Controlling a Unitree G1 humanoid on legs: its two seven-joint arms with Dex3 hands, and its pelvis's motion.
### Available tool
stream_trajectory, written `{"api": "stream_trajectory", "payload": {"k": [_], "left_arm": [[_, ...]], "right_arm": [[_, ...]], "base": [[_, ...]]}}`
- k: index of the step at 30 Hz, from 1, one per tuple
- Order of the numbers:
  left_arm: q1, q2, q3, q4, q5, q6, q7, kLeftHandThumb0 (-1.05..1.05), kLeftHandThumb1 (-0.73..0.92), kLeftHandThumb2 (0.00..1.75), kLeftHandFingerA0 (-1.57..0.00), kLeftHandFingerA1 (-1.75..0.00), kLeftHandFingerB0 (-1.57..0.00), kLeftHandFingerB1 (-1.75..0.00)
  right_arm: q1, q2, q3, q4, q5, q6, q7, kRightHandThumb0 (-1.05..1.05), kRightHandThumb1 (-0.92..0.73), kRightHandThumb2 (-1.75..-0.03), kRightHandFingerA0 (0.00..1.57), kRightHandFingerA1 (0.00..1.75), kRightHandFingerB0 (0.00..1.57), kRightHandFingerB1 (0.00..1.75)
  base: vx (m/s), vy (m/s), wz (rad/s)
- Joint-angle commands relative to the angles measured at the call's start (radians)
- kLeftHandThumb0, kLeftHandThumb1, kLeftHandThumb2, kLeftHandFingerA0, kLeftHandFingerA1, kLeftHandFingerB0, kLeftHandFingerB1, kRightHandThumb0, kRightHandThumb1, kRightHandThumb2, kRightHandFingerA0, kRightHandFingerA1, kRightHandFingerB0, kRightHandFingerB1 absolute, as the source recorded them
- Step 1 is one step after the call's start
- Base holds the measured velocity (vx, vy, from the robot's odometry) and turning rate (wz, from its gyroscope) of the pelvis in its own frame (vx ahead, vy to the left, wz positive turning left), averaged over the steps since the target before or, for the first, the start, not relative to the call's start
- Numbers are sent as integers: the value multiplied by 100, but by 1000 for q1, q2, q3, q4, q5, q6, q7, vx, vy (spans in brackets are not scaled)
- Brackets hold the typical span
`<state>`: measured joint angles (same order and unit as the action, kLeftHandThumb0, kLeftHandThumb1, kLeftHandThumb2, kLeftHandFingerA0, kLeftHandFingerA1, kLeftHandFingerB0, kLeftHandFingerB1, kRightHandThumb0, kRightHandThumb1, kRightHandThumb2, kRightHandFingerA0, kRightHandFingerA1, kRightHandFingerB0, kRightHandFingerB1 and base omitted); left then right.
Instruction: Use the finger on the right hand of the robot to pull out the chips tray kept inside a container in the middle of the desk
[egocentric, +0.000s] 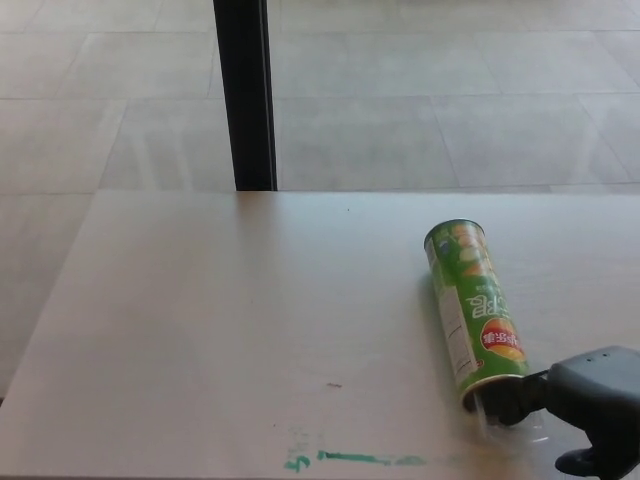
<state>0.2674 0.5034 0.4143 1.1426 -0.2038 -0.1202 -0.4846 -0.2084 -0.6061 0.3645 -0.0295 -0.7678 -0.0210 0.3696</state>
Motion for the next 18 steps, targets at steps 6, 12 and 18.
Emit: {"api": "stream_trajectory", "payload": {"k": [6, 12, 18], "left_arm": [[19, 16, 5, -26, -11, -4, 5, -65, 74, 62, -34, -73, -37, -63], [3, 25, 4, 16, -7, -21, 0, -69, 70, 61, -33, -69, -39, -59], [5, 26, 0, 10, -8, -15, -4, -67, 72, 62, -30, -67, -35, -54]], "right_arm": [[31, 19, 24, -31, -51, 80, 52, -29, -55, -56, 88, 102, 55, 46], [86, 13, -14, -95, -28, 132, 87, -26, -56, -56, 87, 105, 54, 43], [173, -26, -28, -146, -20, 115, 115, -27, -57, -56, 87, 101, 52, 42]], "base": [[0, 0, 0], [0, 0, 0], [0, 0, 0]]}}
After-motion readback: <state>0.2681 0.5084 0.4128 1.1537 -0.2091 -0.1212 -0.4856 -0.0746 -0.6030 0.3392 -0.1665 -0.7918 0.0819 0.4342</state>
